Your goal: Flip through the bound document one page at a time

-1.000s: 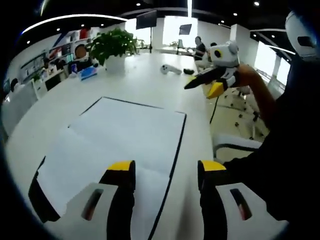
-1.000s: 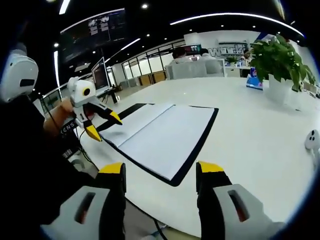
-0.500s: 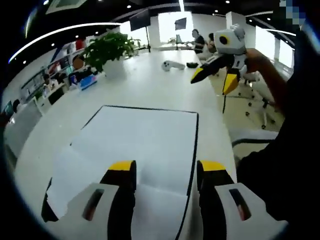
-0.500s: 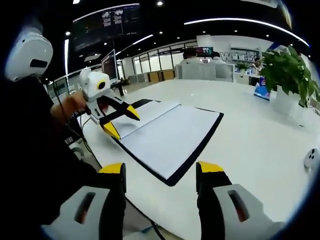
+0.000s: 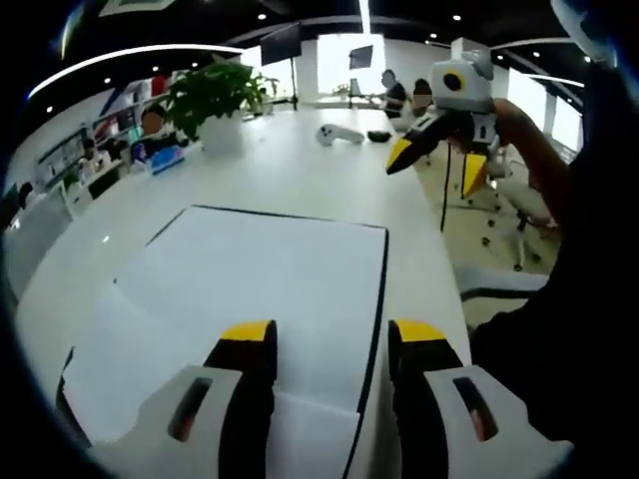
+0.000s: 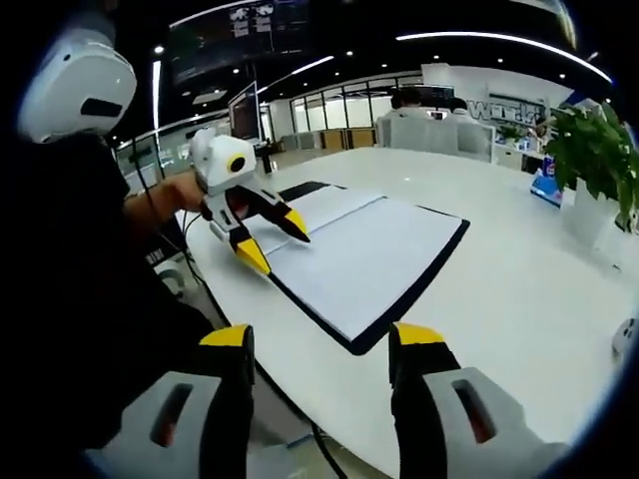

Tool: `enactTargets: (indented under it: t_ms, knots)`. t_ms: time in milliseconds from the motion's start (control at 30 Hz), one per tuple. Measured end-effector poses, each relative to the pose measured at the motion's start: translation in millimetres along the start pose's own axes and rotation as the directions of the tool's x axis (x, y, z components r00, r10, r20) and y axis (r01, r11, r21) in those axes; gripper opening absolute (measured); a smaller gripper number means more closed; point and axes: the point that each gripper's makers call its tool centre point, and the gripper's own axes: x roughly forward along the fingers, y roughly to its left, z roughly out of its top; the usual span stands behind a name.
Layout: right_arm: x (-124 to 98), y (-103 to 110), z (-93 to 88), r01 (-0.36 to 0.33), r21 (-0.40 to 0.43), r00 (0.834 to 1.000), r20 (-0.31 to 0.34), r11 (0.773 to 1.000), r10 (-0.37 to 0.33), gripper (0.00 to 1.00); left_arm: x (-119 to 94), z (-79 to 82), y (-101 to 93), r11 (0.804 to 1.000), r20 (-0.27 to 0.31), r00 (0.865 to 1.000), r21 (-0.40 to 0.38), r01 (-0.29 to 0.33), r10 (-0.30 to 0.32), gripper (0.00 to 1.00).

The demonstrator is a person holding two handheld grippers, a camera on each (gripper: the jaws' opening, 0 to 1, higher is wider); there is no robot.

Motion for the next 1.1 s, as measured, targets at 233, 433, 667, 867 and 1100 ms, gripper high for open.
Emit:
enactTargets:
  t_ms: [233,433,667,867,1100]
  knots:
    - [-4,-3,-1.4,0.003,-0.002,1.000,-0.016,1.000,-0.003,0.55,6,0.1,3.6,0.999,0.010,1.000,0.037,-0.001,0.000,0.46]
    - [-4,0,1.7,-0.009,-0.017,1.000,-0.010,1.000,0.009,0.55,10,-6.9,-0.1,0.999,-0.017,1.000,0.043,-0.006,0.006,0.46]
    - [0,-9,-4.0,-0.006,-0.006,1.000,-0.029,1.000,0.006,0.55,14,-1.9,-5.0,1.000,-0.012,1.000,0.023,0.006,-0.006,0.46]
    - [2,-10,-3.1,-0.016,-0.012,0.999,-0.028,1.000,0.015,0.55,17,-7.6,-2.9,1.000,-0.026,1.000,0.011,0.001,-0.001,0.46]
    - [1,-14,-7.5,-0.014,-0.001,0.999,-0.031,1.000,0.014,0.55,18,-8.6,-1.6,1.000,-0.022,1.000,-0.005,0.001,-0.001,0.45]
